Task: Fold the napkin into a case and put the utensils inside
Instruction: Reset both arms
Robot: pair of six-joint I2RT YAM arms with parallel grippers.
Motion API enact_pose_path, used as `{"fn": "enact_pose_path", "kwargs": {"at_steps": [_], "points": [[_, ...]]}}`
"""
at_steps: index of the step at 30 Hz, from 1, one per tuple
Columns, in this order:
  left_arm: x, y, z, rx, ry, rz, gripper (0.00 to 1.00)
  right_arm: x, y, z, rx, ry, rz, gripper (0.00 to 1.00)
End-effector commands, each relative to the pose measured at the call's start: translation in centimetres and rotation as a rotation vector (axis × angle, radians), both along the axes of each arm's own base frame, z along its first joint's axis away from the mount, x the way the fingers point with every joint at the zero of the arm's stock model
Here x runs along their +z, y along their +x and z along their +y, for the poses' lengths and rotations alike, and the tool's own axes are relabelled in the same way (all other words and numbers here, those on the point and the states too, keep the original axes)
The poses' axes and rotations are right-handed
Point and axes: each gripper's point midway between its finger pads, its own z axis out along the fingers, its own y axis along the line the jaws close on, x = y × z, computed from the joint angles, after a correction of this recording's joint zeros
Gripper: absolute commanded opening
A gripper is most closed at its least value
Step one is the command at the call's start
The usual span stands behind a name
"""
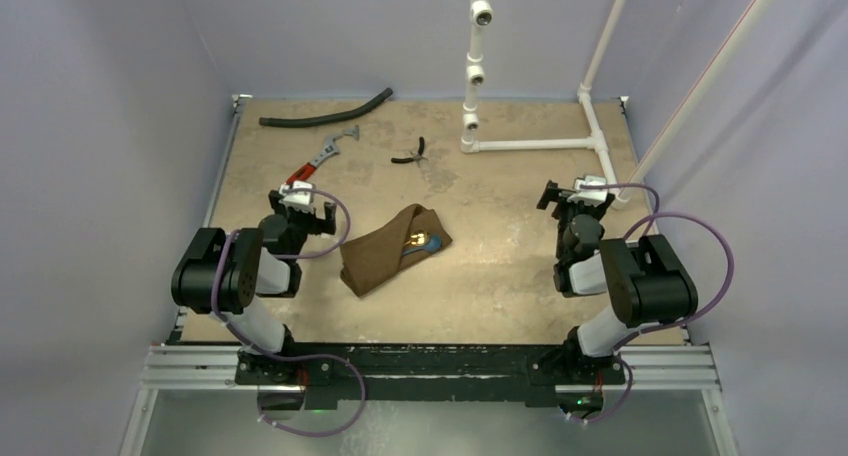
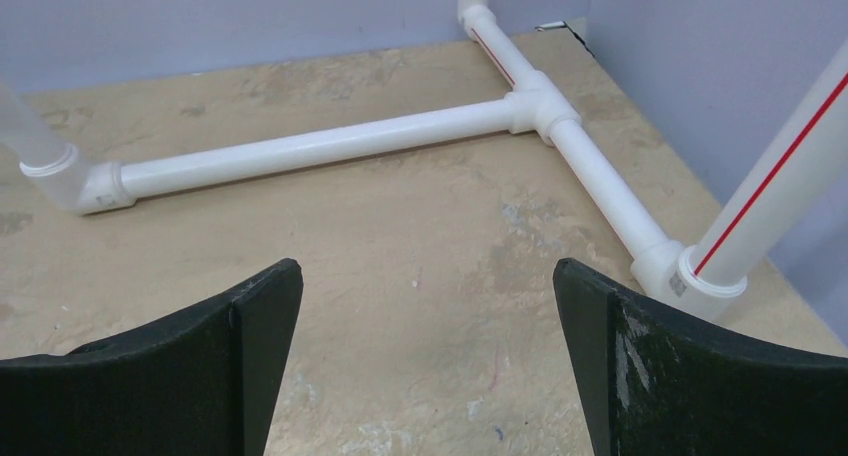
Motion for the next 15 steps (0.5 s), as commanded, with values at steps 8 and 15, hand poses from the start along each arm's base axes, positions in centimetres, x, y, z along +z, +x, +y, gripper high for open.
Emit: {"fn": "enact_pose_path", "kwargs": {"at_steps": [8, 15], "points": [[1.18, 1.2, 0.14, 0.01, -0.025, -0.026, 0.99, 2.58, 0.37, 0.31, 0.021, 0.009, -0.095, 0.98], [1.16, 1.43, 0.17, 0.011, -0.025, -0.028, 0.99, 2.59, 0.37, 0.33, 0.022, 0.009, -0.096, 0.98]]}}
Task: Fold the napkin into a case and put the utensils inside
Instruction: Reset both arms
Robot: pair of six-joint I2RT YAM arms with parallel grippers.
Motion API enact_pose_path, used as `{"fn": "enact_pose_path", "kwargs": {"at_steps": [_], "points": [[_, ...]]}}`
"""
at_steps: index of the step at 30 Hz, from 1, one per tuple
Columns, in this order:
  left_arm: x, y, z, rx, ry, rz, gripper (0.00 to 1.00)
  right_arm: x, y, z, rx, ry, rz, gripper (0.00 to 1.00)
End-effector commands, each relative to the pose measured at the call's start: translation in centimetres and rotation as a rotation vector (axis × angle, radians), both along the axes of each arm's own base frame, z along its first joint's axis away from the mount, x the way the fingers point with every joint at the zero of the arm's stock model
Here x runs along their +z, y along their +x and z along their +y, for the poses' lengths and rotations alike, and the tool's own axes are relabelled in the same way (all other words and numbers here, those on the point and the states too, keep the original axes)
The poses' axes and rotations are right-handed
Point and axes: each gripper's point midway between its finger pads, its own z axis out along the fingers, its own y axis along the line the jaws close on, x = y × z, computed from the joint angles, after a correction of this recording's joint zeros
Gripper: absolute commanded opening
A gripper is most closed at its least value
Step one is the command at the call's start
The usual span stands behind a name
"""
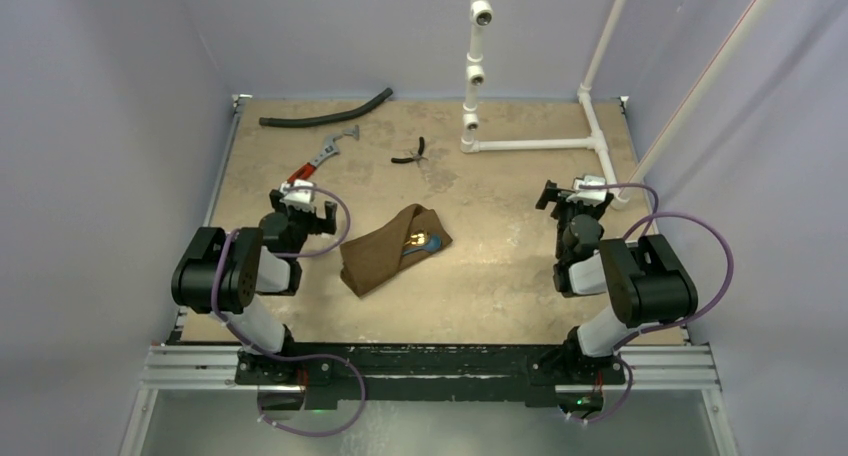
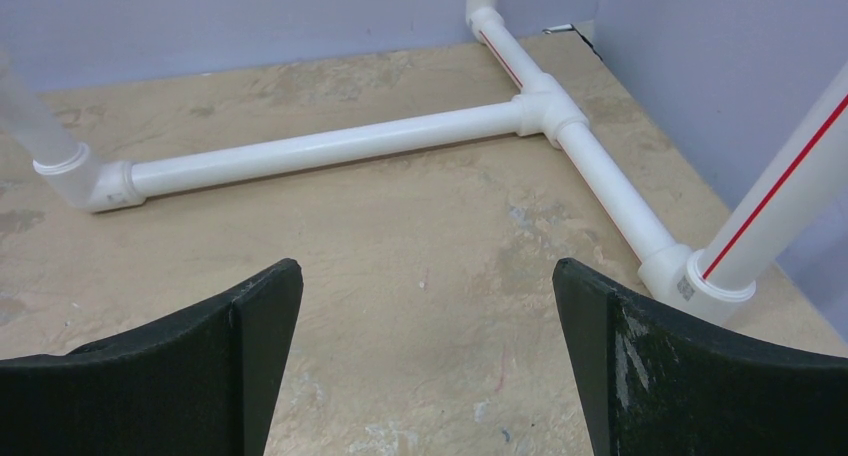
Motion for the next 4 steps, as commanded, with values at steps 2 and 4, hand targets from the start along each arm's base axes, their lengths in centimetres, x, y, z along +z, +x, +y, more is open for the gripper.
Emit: {"fn": "enact_pose_path", "kwargs": {"at_steps": [2, 4], "points": [[1.27, 0.92, 0.17, 0.008, -0.017, -0.043, 0.99, 2.39, 0.3, 0.12, 0.007, 0.008, -0.088, 0.98], [1.43, 0.81, 0.13, 0.007, -0.02, -0.051, 0.99, 2.41, 0.3, 0.1, 0.007, 0.008, -0.088, 0.98]]}}
